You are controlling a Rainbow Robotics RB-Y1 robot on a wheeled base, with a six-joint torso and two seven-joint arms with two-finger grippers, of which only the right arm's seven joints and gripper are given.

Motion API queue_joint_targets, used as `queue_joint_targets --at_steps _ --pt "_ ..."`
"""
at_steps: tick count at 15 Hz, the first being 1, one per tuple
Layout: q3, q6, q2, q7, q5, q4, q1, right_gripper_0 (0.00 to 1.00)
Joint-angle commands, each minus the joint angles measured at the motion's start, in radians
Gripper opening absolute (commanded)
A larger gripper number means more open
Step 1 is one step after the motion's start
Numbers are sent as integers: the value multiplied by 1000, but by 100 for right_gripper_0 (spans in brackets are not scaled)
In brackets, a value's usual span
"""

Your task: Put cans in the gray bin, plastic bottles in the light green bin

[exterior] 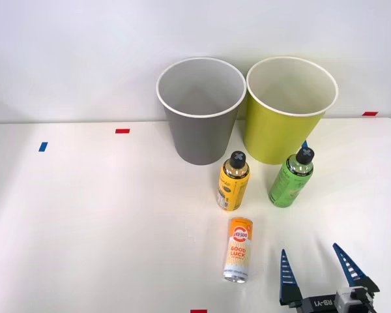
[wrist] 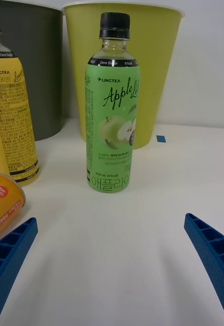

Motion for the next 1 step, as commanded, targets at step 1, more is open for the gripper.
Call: queue_joint_targets --at_steps 1 --pt "0 0 0 0 0 0 0 100"
